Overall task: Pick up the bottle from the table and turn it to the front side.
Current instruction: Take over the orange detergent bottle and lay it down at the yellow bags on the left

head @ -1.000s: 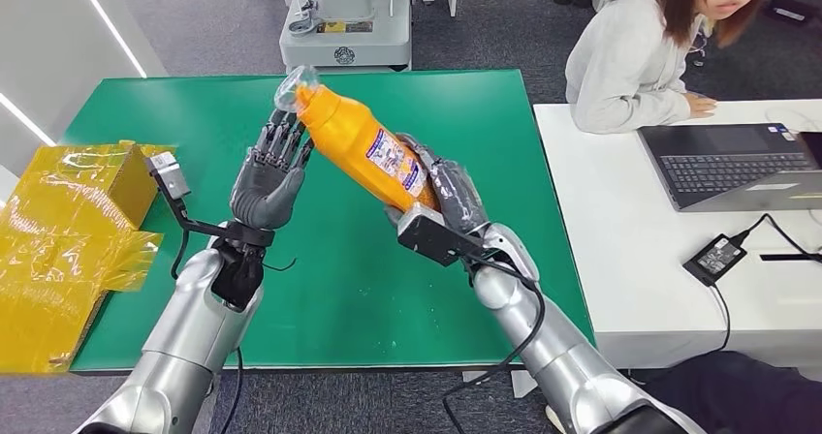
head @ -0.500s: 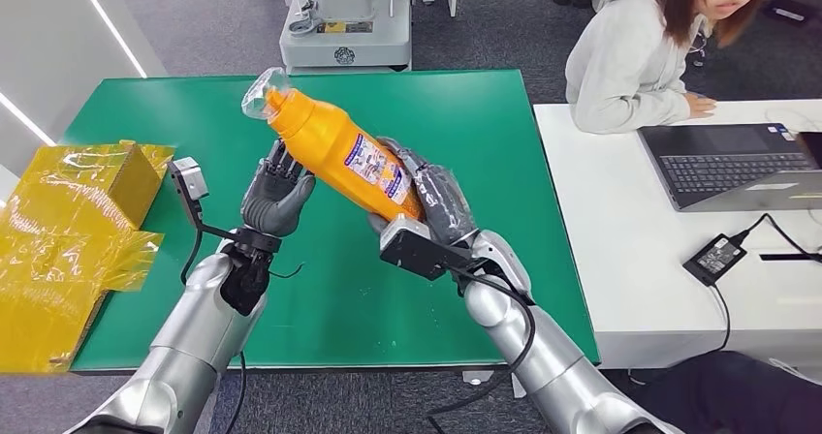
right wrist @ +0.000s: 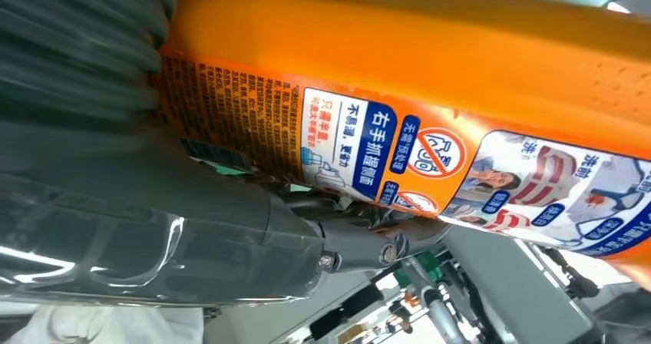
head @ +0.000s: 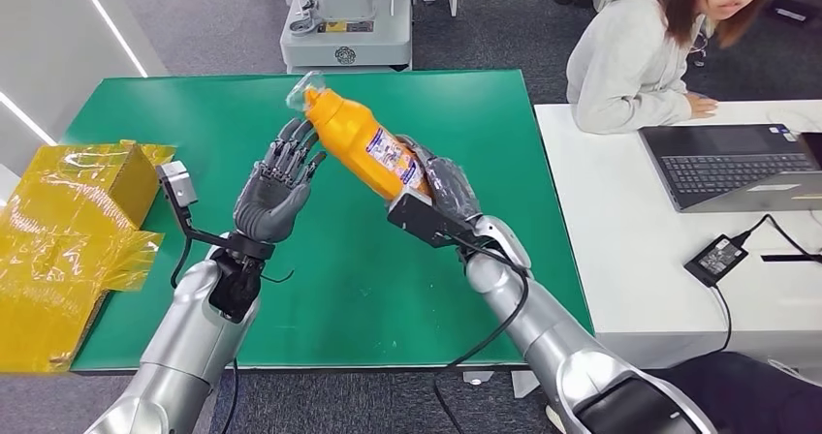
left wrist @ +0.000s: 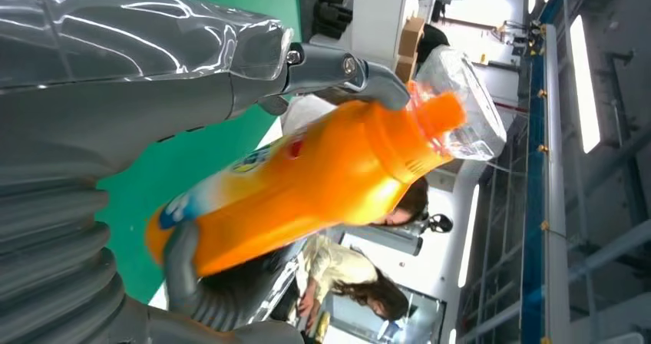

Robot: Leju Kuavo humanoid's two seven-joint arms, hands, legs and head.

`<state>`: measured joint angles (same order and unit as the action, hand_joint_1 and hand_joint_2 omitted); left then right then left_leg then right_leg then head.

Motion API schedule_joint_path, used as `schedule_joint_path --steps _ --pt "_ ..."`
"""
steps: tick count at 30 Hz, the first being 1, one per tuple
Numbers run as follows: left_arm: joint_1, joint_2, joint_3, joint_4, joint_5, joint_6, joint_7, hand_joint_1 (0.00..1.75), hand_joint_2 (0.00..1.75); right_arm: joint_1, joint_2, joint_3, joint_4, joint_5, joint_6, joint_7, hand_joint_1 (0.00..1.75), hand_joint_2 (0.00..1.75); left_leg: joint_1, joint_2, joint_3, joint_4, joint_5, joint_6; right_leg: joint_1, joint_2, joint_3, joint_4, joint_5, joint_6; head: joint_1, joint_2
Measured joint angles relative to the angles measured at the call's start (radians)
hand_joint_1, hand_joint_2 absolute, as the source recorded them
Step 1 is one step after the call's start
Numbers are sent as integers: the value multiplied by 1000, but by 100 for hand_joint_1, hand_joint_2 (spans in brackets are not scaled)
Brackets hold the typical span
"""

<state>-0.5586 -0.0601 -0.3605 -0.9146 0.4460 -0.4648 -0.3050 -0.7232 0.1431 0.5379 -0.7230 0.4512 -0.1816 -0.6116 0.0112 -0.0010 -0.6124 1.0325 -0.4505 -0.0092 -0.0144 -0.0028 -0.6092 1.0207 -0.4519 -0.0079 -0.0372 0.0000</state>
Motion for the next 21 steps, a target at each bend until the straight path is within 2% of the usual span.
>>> schedule_joint_path --steps 7,10,16,21 --pt "4 0 0 -4 12 -16 2 0 175 -7 2 -22 19 2 -14 -11 175 175 0 0 0 0 0 0 0 0 0 0 0 0 0 0" --pt "3 -1 0 -3 11 -13 0 0 175 -5 4 -24 16 9 -38 -41 175 175 0 0 0 0 0 0 0 0 0 0 0 0 0 0" --pt "-25 -2 2 29 -5 43 -37 0 175 33 18 0 -80 92 -127 -53 175 175 0 0 0 0 0 0 0 0 -1 0 0 0 0 0" --pt "-40 -2 9 56 -6 46 -44 0 175 61 24 25 -145 116 -150 -45 175 175 0 0 0 0 0 0 0 1 -1 0 0 0 0 0"
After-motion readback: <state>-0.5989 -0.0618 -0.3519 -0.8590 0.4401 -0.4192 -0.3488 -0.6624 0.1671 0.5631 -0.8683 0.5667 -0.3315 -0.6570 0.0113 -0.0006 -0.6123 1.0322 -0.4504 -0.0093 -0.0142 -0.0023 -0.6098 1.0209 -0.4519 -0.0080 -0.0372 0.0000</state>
